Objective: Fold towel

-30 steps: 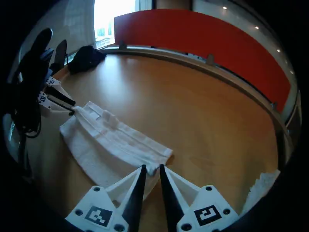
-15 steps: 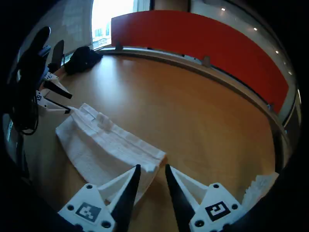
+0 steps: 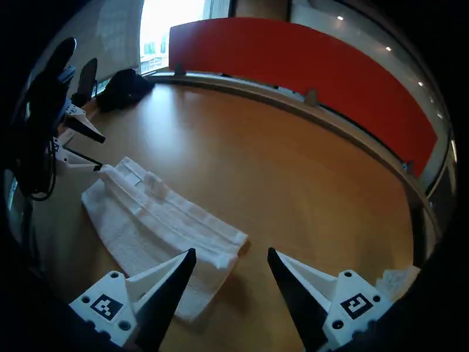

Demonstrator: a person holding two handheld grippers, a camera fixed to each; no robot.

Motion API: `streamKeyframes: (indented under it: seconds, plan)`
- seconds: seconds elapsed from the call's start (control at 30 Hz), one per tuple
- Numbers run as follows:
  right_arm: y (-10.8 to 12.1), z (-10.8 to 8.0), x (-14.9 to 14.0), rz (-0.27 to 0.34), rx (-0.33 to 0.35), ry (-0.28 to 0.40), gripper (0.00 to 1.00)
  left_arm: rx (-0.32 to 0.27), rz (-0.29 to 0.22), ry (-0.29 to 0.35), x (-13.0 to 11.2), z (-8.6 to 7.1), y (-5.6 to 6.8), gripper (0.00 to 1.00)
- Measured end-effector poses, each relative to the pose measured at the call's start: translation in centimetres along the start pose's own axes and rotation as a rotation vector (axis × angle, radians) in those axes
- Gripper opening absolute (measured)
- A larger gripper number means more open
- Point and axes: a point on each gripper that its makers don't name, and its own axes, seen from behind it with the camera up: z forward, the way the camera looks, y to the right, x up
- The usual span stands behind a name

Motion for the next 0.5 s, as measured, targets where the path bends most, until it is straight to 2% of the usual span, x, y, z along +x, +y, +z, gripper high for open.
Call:
streamKeyframes:
  seconds: [0.27, 0.5]
  plan:
    - [-0.3, -0.1, 0.4, -0.005, 0.002, 0.008, 0.95, 0.0, -0.019, 0.011, 0.0, -0.9, -0.2, 0.94]
    - [-1.1, -0.2, 0.6, -0.022, 0.013, 0.009, 0.95, 0.01, -0.042, 0.01, -1.1, -2.1, -0.4, 0.94]
